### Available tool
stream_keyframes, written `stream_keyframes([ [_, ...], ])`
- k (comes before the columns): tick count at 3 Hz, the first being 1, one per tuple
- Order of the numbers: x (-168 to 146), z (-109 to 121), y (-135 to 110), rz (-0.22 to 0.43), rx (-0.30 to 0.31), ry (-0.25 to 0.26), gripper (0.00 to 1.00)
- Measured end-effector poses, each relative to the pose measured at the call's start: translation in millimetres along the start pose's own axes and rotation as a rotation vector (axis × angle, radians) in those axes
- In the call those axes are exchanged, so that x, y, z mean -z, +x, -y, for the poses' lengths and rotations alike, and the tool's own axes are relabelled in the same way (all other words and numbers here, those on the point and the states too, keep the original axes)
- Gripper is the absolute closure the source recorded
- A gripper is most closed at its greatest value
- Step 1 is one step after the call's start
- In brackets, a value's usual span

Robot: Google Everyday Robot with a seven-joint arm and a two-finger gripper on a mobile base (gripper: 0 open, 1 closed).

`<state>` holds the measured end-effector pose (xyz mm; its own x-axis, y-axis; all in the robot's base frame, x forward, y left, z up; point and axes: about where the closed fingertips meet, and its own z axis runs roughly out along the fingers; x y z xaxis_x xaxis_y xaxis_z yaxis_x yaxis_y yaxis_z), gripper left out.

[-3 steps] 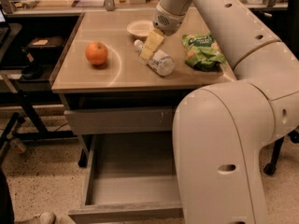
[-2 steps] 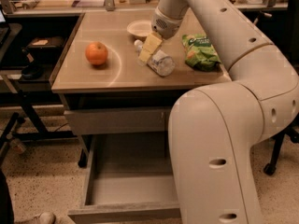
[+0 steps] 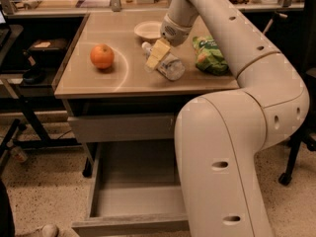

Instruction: Place blue plastic bottle into middle drawer

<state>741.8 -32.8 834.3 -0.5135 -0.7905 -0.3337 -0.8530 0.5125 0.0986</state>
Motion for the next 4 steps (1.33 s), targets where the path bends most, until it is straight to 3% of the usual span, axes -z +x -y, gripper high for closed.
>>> stream_keyframes([
  [1, -3.1, 6.1, 3.9, 0.009, 0.005, 0.01, 0.19],
  [4, -7.4, 8.1, -0.7, 0.02, 0.006, 0.015, 0.89],
])
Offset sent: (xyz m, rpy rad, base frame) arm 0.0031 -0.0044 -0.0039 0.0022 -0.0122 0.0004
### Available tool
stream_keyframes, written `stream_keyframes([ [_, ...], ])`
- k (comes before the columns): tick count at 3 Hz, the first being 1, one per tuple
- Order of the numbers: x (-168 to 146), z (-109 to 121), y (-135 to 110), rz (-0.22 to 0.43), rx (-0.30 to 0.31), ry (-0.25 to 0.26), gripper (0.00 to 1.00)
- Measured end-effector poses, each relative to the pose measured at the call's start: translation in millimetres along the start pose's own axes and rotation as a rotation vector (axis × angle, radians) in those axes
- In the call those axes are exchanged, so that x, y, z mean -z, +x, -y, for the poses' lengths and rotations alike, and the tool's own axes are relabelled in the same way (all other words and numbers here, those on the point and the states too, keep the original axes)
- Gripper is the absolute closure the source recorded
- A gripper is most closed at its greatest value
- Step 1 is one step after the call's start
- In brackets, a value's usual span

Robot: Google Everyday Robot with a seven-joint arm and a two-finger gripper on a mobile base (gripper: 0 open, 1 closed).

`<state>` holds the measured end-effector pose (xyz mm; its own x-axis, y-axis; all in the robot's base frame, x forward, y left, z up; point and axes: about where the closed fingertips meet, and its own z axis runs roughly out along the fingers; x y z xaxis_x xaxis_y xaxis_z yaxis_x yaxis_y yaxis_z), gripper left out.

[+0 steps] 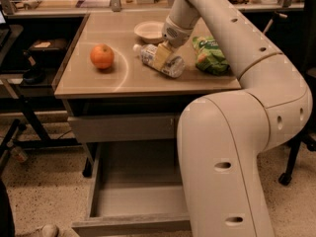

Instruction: Place blue plastic bottle into middle drawer

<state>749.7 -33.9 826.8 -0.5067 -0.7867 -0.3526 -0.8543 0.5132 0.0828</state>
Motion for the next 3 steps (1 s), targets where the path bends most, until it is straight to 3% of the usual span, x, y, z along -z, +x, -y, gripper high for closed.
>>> stream_keyframes([
  [1, 0, 0, 0, 0.0, 0.0, 0.0, 1.0],
  [2, 7, -7, 7, -0.007, -0.001, 0.007, 1.0],
  [3, 25, -24, 31, -0.02, -0.044, 0.027, 1.0],
])
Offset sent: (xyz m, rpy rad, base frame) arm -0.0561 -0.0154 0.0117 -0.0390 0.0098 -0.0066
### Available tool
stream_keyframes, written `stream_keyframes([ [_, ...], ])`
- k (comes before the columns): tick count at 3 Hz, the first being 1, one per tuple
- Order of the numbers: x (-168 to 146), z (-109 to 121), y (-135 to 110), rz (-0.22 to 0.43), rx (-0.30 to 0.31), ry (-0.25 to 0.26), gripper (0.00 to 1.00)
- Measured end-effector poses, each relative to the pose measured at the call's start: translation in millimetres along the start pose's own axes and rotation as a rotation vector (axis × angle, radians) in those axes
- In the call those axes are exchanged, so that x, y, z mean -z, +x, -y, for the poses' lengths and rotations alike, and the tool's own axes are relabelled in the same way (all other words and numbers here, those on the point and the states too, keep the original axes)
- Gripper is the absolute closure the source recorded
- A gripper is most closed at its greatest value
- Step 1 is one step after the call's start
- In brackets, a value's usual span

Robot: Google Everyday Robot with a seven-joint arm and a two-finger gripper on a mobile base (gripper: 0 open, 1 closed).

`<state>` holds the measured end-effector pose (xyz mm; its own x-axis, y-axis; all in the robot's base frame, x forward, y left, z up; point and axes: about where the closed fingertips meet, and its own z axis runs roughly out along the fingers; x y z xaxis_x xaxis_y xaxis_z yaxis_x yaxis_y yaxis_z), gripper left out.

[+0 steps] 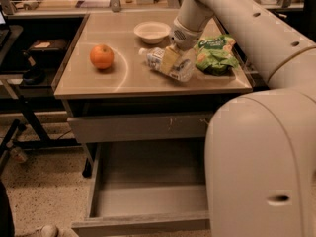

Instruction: Place blue plastic bottle into middle drawer

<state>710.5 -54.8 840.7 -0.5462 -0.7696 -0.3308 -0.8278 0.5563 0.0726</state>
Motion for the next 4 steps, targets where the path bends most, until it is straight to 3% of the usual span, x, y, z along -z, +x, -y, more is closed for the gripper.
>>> stream_keyframes([
  [3, 34, -83, 91, -0.076, -0.128, 0.012, 1.0],
  [4, 34, -83, 91, -0.076, -0.128, 0.012, 1.0],
])
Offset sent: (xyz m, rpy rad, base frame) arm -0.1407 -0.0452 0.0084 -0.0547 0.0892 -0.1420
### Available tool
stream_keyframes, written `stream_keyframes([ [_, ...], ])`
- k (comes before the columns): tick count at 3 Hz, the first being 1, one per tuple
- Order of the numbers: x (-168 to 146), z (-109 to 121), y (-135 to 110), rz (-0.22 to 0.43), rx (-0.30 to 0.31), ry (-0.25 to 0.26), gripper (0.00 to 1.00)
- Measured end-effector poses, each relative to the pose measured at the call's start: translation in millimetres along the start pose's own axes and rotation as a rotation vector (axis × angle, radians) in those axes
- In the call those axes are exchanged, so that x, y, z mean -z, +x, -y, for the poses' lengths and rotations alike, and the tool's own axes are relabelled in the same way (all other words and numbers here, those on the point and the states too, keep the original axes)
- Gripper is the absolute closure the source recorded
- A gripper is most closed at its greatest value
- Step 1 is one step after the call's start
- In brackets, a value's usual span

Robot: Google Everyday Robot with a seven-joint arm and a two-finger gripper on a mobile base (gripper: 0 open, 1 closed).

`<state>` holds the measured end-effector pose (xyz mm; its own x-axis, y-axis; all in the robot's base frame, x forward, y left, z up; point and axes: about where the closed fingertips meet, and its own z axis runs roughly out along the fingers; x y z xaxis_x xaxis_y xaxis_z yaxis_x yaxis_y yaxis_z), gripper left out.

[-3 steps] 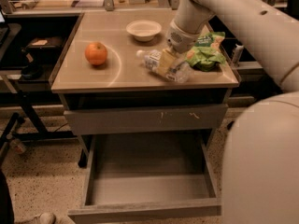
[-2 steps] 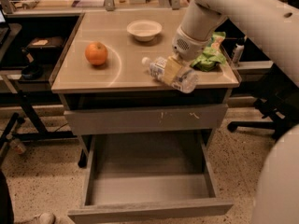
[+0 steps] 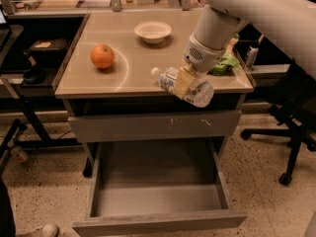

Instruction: Place blue plastic bottle into middle drawer

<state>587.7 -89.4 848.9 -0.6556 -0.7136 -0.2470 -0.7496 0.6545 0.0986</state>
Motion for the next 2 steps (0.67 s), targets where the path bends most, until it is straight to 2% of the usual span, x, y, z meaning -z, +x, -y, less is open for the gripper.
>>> stream_keyframes([
  [1, 6, -10, 8, -0.005, -0.003, 0.014, 1.0],
  [2, 4, -35, 29, -0.01, -0.042, 0.007, 1.0],
])
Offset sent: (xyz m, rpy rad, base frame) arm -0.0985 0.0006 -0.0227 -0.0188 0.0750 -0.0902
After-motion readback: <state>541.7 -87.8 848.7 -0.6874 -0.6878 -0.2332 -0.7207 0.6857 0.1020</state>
